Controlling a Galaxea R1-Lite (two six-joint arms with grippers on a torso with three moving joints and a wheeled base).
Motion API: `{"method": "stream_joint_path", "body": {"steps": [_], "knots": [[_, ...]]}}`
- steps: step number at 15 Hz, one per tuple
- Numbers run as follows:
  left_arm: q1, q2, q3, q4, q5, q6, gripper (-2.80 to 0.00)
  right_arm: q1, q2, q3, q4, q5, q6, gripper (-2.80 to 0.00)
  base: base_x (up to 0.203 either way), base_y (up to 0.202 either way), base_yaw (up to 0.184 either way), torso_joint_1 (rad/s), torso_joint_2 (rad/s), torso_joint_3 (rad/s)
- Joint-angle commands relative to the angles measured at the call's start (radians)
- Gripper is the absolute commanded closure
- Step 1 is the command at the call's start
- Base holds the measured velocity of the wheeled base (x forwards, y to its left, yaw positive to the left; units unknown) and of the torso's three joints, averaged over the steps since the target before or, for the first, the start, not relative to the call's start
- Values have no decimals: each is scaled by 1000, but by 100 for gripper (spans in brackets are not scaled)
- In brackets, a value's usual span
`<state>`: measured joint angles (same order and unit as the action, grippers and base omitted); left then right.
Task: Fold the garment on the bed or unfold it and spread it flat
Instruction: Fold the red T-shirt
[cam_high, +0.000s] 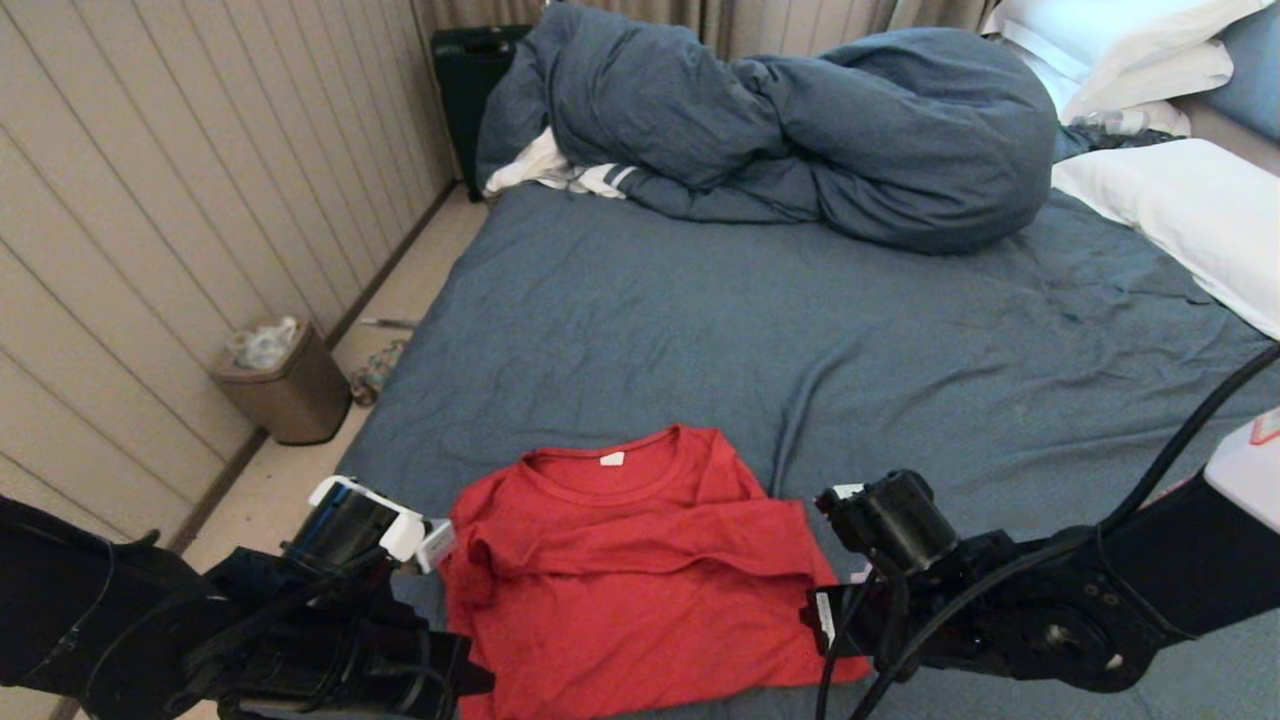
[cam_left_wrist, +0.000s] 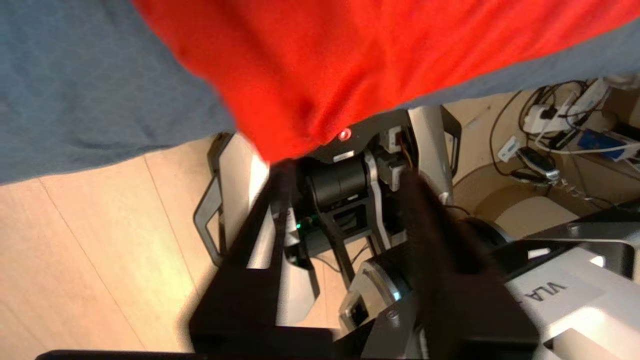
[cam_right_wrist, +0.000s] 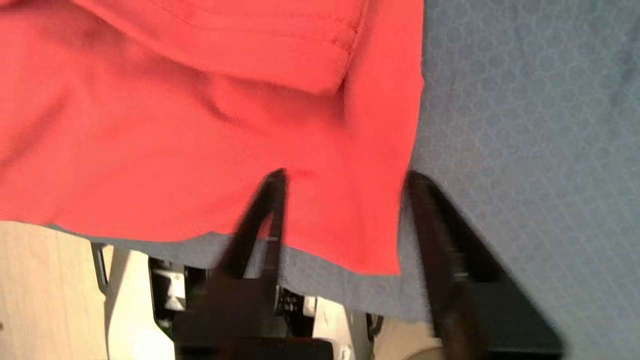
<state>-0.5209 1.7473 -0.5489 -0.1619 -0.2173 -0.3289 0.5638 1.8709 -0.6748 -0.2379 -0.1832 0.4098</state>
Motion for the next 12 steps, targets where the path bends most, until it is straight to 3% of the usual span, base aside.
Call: {"method": "stream_joint_path", "body": {"steps": [1,4,5,6,9,12], "knots": [[2,-20,19,-4,1,-2,-280,-4,-6,21,-34,-2,1,-280,0,0,0,0,0,0],[84,-113,10,-27,6,-4,-280,-7,-71,-9,-37,-1,-2,-280,0,0,0,0,0,0],[114,-134,-1,-35,6,-4,-96,-3,-104,-34,-32,-1,-2,0,0,0,0,0,0,0],[117,-135,-5,-37,6,1,0,3,-131,-68,-22,-2,-6,0,0,0,0,0,0,0],[47,-100,-49,-11,5,-10,0,81,-91,-180,114,3,-15,0,0,0,0,0,0,0],[-15,-14,-151,38,7,-16,0,130,27,-238,138,4,-21,0,0,0,0,0,0,0]]}}
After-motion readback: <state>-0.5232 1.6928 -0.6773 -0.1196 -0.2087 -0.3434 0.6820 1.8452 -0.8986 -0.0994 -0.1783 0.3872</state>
